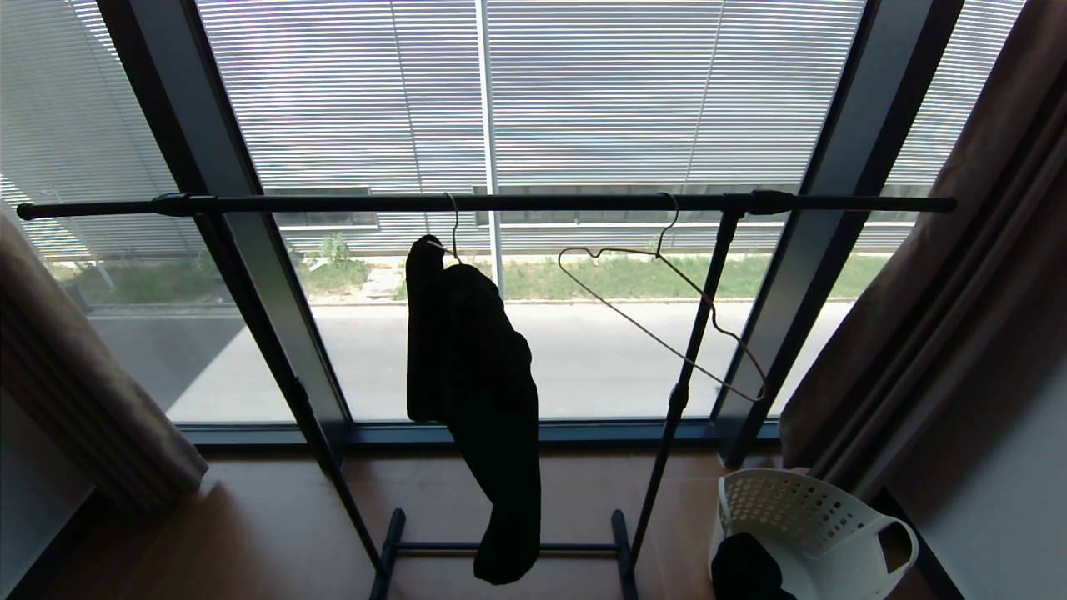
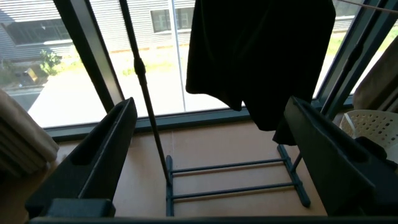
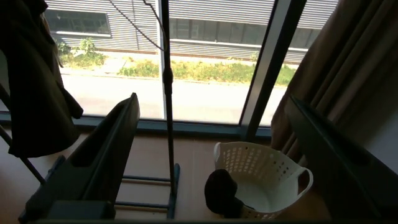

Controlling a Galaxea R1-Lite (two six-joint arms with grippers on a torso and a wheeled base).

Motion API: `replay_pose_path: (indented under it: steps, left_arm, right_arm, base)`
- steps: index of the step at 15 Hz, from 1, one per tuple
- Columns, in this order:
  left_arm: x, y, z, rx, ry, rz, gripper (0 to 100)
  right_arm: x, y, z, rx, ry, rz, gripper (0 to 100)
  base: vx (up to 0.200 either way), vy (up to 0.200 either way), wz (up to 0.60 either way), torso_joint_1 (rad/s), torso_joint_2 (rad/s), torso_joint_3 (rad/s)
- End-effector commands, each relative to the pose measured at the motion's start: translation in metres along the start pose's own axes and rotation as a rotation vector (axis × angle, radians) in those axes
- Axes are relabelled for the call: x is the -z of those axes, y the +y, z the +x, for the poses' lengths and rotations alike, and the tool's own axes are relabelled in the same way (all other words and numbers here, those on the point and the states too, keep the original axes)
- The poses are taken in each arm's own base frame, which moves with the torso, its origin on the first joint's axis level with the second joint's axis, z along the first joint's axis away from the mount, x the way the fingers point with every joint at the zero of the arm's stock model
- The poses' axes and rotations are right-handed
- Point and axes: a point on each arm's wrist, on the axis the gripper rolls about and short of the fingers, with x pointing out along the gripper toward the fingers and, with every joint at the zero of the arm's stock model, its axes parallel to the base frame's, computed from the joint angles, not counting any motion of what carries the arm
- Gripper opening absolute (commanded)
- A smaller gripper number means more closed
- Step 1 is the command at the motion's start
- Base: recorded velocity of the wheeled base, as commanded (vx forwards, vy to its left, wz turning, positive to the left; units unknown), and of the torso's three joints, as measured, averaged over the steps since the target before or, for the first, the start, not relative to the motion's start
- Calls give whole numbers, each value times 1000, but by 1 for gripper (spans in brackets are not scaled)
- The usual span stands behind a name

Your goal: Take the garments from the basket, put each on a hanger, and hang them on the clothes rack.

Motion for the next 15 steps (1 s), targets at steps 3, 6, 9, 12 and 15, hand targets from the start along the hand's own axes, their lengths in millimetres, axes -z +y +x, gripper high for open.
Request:
replay_pose_path:
  steps: [3,6,9,12,15]
  left_arm:
    - [0,0,0,-1,4,-1,100]
    - [0,0,0,-1,4,-2,100]
    - [0,0,0,-2,4,-5,100]
    - [0,0,0,-4,5,-5,100]
    - [0,0,0,-10,3,-8,100]
  right_arm:
    - [0,0,0,-1,-2,3,100]
    - [0,0,0,-6,0,-1,100]
    - [0,0,0,-4,0,-1,100]
    - [0,0,0,-4,0,0,100]
    - [0,0,0,-4,-3,5,100]
  base:
    - [0,0,0,0,0,0]
    - [0,0,0,0,0,0]
    - [0,0,0,-116,286,162]
    - [0,0,0,-142,355,201]
    - [0,0,0,-155,365,212]
